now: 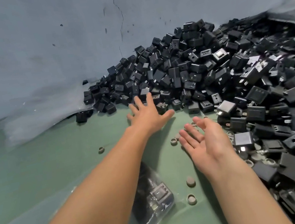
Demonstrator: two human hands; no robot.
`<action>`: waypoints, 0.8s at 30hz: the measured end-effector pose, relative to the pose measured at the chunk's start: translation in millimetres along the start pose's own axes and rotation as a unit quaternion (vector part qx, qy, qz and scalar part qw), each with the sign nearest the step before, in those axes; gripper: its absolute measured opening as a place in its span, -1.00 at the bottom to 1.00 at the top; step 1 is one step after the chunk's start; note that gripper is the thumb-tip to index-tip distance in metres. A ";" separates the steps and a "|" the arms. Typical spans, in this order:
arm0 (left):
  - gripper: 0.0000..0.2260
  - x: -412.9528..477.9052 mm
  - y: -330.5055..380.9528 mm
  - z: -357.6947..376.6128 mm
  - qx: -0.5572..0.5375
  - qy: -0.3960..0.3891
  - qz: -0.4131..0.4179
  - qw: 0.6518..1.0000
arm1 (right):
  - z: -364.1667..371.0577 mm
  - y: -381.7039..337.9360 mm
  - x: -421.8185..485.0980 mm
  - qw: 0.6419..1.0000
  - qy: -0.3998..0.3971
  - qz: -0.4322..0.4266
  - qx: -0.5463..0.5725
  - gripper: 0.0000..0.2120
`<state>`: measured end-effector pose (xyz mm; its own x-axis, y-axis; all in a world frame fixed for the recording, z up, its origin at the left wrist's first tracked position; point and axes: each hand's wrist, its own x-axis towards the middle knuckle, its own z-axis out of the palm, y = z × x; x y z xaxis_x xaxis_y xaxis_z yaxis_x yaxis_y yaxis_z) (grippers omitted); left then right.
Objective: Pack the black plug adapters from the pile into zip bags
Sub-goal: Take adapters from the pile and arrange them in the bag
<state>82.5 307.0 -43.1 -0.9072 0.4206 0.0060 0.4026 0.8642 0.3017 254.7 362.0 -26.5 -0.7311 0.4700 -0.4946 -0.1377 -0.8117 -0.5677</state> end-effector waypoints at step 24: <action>-0.56 17.1 -4.8 14.3 -0.034 0.050 0.080 0.995 | -4.6 -7.4 5.9 1.000 0.003 -0.012 0.012 -0.77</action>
<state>66.8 314.0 -58.1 -0.8411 0.5186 0.1538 0.5370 0.7662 0.3530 254.5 372.3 -28.2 -0.7233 0.4910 -0.4856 -0.1710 -0.8086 -0.5630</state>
